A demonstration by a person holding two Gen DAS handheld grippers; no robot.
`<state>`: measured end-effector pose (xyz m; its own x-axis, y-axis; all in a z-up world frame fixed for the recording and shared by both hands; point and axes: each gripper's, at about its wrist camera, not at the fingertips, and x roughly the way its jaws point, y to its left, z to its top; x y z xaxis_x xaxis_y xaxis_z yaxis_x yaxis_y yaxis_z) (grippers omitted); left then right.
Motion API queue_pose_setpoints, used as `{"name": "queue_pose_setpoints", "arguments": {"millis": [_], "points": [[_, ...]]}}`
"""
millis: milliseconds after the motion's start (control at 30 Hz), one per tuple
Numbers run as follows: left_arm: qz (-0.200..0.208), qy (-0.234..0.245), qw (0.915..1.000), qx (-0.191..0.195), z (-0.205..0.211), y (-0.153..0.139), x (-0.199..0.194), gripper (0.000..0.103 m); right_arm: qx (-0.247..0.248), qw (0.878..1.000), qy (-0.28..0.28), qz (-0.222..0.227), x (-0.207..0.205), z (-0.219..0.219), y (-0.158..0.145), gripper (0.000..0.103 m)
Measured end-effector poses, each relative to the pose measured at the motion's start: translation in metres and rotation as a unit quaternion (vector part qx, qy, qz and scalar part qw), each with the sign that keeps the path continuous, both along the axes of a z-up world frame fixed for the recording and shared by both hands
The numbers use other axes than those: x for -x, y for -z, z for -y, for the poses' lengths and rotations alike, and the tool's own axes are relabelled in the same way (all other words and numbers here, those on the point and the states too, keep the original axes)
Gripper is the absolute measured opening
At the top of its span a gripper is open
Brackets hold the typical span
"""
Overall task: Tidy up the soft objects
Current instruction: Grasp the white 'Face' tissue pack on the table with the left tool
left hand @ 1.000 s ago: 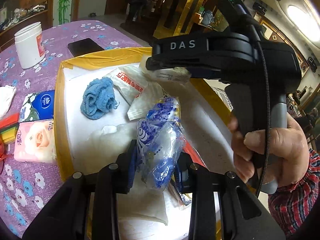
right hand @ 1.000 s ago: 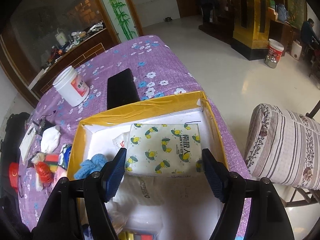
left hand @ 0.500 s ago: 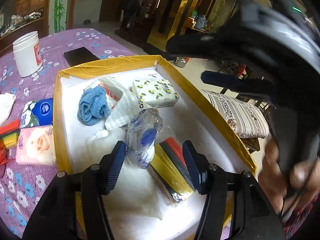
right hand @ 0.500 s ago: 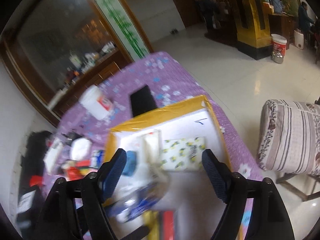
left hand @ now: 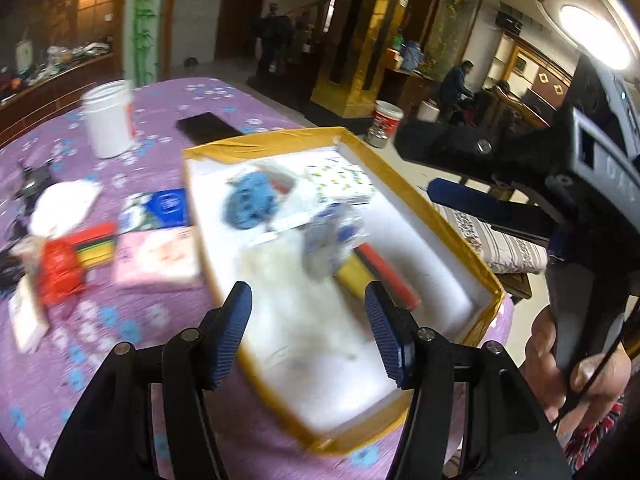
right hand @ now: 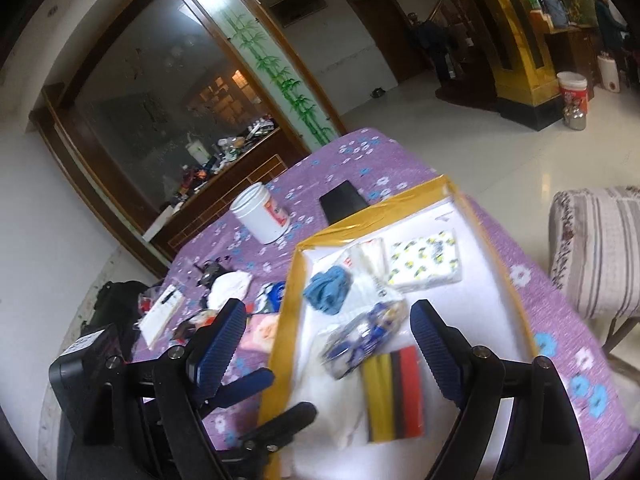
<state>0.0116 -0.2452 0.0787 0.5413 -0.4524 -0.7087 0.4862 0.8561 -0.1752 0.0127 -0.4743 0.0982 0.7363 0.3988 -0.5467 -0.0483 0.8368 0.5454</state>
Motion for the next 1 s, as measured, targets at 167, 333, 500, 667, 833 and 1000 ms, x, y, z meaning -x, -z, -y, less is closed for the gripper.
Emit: {"name": "queue_pose_setpoints", "arguments": {"millis": [167, 333, 500, 667, 833, 1000], "points": [[0.001, -0.046, 0.9988, 0.015, -0.052, -0.002, 0.002, 0.057, 0.001, 1.0, -0.027, 0.002, 0.003, -0.026, 0.0, 0.086], [-0.003, -0.103, 0.9944, 0.025, -0.108, 0.003, 0.0, 0.057, 0.016, 0.997, -0.069, 0.005, 0.004, -0.07, 0.001, 0.086], [-0.016, -0.169, 0.9846, 0.043, -0.166, 0.012, 0.0, 0.057, 0.046, 0.992, -0.12, 0.0, 0.005, -0.125, 0.008, 0.086], [-0.03, -0.224, 0.9729, 0.048, -0.207, 0.019, -0.002, 0.057, 0.074, 0.981, -0.177, -0.01, 0.006, -0.181, 0.026, 0.086], [-0.056, -0.26, 0.9629, 0.044, -0.225, 0.025, -0.017, 0.057, 0.105, 0.97, -0.217, -0.026, 0.006, -0.222, 0.053, 0.086], [-0.086, -0.282, 0.9549, 0.036, -0.227, 0.03, -0.049, 0.057, 0.145, 0.964, -0.222, -0.015, 0.013, -0.238, 0.067, 0.086]]}}
